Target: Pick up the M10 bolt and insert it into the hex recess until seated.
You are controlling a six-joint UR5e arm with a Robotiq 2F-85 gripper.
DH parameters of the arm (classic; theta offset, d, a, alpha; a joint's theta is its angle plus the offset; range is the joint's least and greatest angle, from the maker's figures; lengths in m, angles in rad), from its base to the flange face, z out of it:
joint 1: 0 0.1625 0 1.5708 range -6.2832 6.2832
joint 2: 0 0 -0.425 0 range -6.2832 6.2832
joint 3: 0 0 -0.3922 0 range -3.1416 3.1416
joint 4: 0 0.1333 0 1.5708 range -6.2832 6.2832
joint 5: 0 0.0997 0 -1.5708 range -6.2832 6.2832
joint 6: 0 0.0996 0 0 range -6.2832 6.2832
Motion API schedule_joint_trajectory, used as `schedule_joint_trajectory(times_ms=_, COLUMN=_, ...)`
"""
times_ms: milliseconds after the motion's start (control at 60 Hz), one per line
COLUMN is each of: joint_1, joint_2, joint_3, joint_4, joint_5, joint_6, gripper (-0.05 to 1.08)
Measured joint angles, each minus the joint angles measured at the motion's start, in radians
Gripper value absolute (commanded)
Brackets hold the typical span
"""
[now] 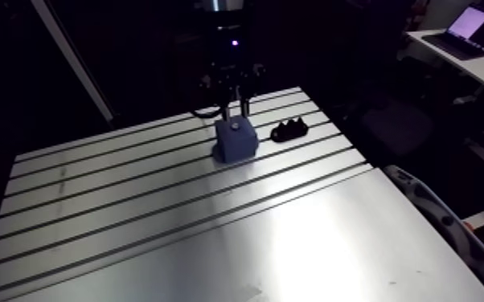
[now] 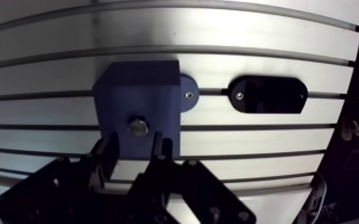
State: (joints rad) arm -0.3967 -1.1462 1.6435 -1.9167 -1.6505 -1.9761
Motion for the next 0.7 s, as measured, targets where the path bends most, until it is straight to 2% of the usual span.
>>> schedule_joint_trajectory(times_ms=700, joint_1=0.0, joint_2=-0.006, joint_3=0.04, joint_4=-0.022, joint_5=-0.006, joint_6=-0.004, gripper=0.57)
